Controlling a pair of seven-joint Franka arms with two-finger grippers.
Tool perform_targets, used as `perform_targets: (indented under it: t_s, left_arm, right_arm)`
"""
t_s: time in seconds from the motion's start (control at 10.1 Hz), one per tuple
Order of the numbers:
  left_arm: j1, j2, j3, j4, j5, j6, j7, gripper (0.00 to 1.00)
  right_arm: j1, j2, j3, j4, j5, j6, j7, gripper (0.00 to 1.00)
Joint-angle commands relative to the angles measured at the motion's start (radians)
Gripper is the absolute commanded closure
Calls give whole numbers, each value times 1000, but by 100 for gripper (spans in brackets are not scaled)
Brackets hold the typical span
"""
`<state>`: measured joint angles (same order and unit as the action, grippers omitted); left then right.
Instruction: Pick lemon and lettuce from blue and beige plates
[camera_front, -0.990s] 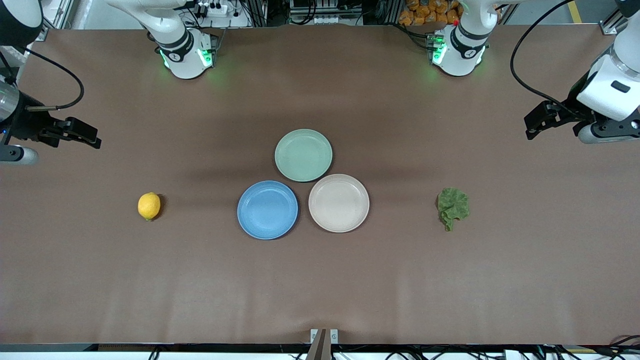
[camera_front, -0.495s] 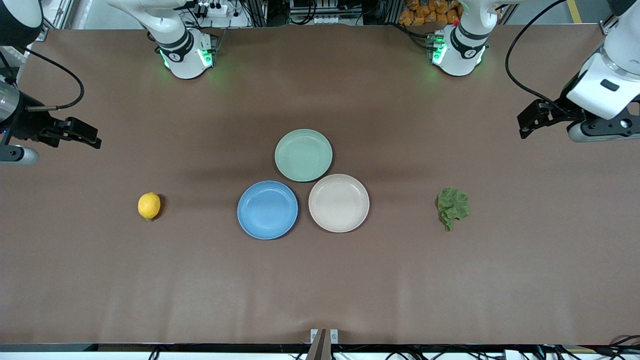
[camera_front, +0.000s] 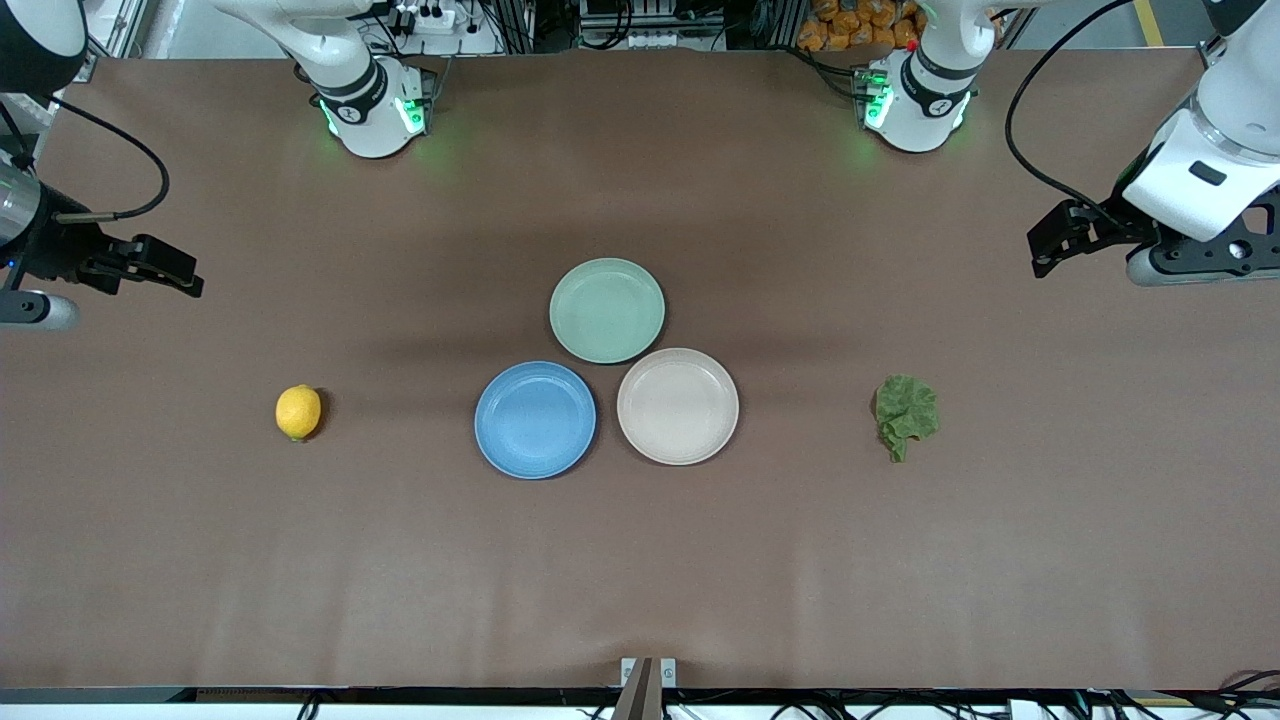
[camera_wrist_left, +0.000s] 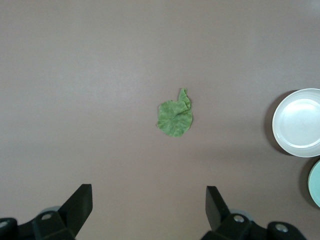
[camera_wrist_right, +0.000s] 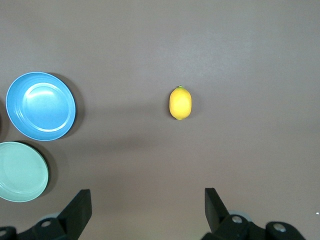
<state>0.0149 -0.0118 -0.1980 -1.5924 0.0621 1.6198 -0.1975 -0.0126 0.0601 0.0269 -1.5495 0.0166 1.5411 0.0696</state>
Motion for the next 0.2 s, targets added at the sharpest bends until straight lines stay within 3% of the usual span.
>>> perform_targets:
  t_s: [0.0,0.1]
  left_arm:
    - [10,-8,0,3,-11,-8,17,0]
    - [10,-8,0,3,-10,-8,18,0]
  right_arm:
    - [-3,-32,1,-32,8,8,-10,0]
    - [-3,-32,1,-32,8,7,-10,0]
